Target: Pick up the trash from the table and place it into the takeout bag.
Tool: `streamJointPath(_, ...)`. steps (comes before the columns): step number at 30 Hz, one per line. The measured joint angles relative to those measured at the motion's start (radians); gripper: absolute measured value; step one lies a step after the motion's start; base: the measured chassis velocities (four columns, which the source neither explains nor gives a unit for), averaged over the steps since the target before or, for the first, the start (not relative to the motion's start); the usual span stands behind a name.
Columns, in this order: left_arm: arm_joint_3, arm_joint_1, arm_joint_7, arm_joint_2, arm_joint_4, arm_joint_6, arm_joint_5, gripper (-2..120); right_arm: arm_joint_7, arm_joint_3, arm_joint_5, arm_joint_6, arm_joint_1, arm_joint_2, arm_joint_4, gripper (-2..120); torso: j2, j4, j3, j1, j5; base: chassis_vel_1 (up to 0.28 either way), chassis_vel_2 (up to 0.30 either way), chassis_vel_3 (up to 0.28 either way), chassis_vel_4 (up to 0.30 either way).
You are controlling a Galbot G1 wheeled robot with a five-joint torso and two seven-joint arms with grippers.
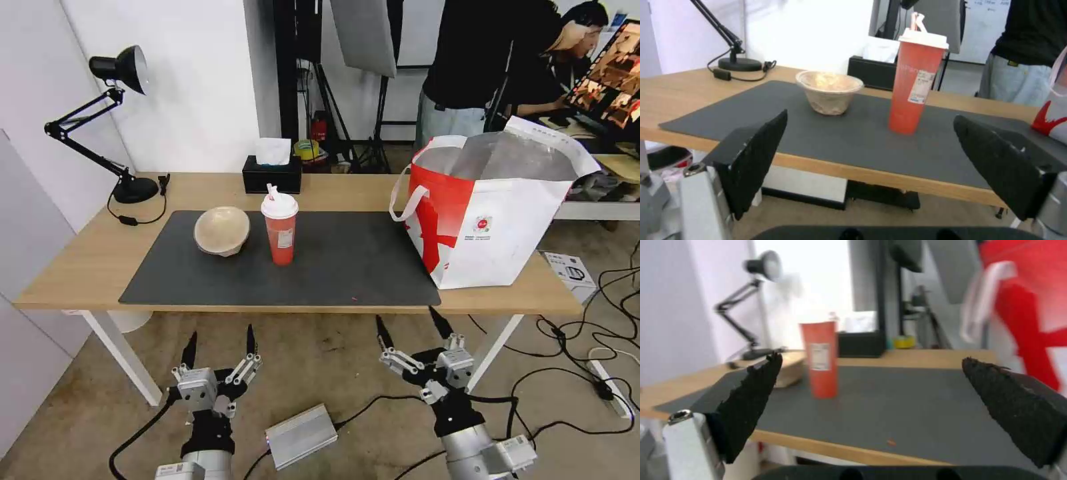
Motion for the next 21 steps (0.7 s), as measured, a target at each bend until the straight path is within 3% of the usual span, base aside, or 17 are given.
streamJointPath(8,-0.006,0.009,0.003,-0.006,-0.007,-0.007,0.002,100,-0.117,-0.005,0.078,0.006,0.124,-0.041,-0.02,100,0.0,0.0001,0.0,0.0,0.0,0.0,0.0,0.0,0.0)
streamJointPath(21,-0.014,0.008,0.009,-0.019,-0.007,-0.008,-0.003,100,-0.142,-0.052,0.143,-0.036,0.281,-0.087,-0.032,100,0.0,0.0,0.0,0.0,0.0,0.0,0.0,0.0,0.0)
